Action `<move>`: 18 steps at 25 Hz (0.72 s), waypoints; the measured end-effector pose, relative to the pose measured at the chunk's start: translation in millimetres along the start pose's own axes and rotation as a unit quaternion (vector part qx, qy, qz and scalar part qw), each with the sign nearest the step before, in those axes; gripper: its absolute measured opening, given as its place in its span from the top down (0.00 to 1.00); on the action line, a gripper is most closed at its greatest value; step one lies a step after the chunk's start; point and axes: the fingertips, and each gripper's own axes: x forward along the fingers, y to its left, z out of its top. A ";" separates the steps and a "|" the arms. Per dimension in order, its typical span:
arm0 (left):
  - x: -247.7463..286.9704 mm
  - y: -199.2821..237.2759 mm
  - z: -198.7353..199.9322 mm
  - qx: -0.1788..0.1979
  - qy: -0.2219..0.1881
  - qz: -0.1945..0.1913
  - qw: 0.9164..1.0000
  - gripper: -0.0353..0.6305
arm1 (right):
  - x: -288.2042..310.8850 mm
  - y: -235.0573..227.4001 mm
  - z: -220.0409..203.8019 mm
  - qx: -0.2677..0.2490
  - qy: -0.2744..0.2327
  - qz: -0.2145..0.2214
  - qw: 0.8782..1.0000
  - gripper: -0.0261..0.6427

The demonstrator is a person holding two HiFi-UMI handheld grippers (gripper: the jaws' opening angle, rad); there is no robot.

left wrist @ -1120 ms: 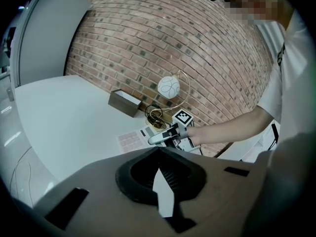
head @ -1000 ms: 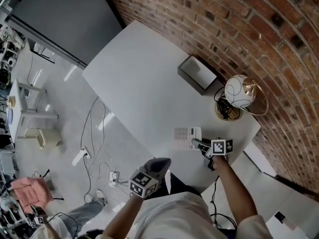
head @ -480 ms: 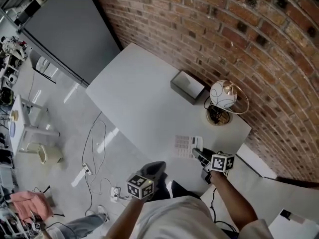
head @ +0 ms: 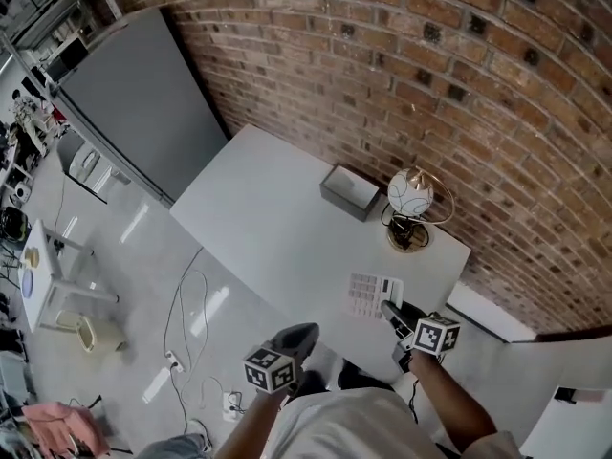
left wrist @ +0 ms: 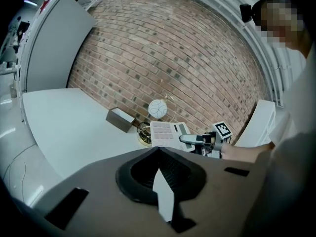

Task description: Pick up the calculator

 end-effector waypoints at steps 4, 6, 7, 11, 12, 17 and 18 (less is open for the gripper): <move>-15.1 -3.5 0.0 0.021 -0.001 -0.017 1.000 0.93 | -24.7 14.8 1.1 -0.007 -0.050 -0.025 0.998 0.79; -26.3 -5.2 -1.1 0.035 0.001 -0.024 0.999 0.93 | -36.5 26.7 -0.7 -0.016 -0.068 -0.034 0.997 0.79; -32.3 -6.0 -0.2 0.041 0.001 -0.029 0.999 0.93 | -42.0 33.3 -1.5 -0.019 -0.077 -0.038 0.996 0.79; -58.6 -8.8 6.2 0.046 -0.011 -0.050 0.998 0.93 | -57.3 60.0 -13.4 0.015 -0.111 -0.038 0.993 0.79; -64.1 -9.5 7.7 0.046 -0.014 -0.056 0.997 0.93 | -59.8 65.6 -17.9 0.022 -0.118 -0.040 0.992 0.79; -87.0 -10.3 13.9 0.063 -0.026 -0.079 0.994 0.93 | -76.3 98.1 -35.3 -0.003 -0.152 -0.067 0.986 0.80; -91.4 -9.1 14.9 0.064 -0.029 -0.082 0.994 0.93 | -79.7 104.3 -38.3 -0.008 -0.158 -0.069 0.985 0.80</move>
